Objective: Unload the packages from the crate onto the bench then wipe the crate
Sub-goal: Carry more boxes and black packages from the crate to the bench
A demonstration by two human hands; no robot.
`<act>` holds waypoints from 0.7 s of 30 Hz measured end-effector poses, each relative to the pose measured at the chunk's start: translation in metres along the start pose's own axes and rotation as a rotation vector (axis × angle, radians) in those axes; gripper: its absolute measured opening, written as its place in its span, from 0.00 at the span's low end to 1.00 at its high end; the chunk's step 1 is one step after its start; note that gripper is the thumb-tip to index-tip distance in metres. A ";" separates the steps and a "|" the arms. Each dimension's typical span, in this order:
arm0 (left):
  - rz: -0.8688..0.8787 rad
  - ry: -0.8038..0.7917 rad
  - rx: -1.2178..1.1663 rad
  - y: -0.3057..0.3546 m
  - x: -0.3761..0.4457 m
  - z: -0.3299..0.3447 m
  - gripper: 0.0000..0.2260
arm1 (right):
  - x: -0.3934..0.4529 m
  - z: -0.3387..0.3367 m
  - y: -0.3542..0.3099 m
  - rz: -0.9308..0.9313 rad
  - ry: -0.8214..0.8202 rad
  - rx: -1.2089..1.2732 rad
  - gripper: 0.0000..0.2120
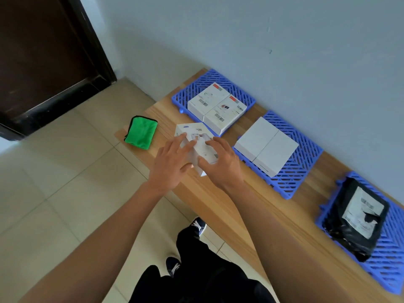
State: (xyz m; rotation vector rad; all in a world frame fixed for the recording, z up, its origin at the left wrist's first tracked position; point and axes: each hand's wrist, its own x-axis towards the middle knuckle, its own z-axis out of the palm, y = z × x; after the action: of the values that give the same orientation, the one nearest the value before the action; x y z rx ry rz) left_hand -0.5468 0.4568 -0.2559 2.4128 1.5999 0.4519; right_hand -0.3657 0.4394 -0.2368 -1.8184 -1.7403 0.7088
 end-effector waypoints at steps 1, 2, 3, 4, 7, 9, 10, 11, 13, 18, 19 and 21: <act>-0.008 -0.003 0.014 -0.006 0.010 -0.002 0.35 | 0.013 0.002 0.001 0.003 -0.008 0.008 0.28; -0.019 -0.010 0.030 -0.011 0.020 -0.004 0.34 | 0.026 0.004 0.001 0.001 -0.011 0.015 0.27; -0.024 -0.016 0.044 -0.017 0.030 -0.006 0.34 | 0.039 0.004 0.001 -0.009 -0.007 0.018 0.26; -0.022 -0.024 0.050 -0.022 0.040 -0.008 0.34 | 0.051 0.005 0.000 -0.022 0.003 0.020 0.26; 0.006 -0.033 0.060 -0.038 0.067 -0.011 0.34 | 0.080 0.006 -0.002 -0.032 0.021 0.047 0.28; 0.005 -0.016 0.067 -0.046 0.082 -0.011 0.35 | 0.095 0.006 -0.003 -0.027 0.033 0.061 0.29; 0.002 -0.009 0.066 -0.048 0.089 -0.011 0.35 | 0.101 0.005 -0.003 -0.031 0.042 0.064 0.30; 0.005 -0.001 0.065 -0.050 0.095 -0.010 0.36 | 0.106 0.004 -0.002 -0.038 0.054 0.070 0.31; 0.042 0.018 0.068 -0.054 0.109 -0.009 0.36 | 0.115 0.000 -0.001 -0.052 0.096 0.104 0.34; 0.128 0.024 0.062 -0.070 0.140 -0.001 0.36 | 0.128 -0.003 0.003 -0.001 0.132 0.175 0.39; 0.142 0.022 0.058 -0.074 0.145 0.002 0.35 | 0.130 -0.001 0.004 0.008 0.135 0.179 0.40; 0.168 0.025 0.041 -0.084 0.153 0.006 0.33 | 0.133 0.004 0.003 0.025 0.138 0.195 0.41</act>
State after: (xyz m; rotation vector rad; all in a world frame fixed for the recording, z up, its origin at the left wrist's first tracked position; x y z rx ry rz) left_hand -0.5613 0.6305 -0.2694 2.5943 1.4349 0.4837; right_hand -0.3613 0.5722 -0.2440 -1.7171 -1.5080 0.7189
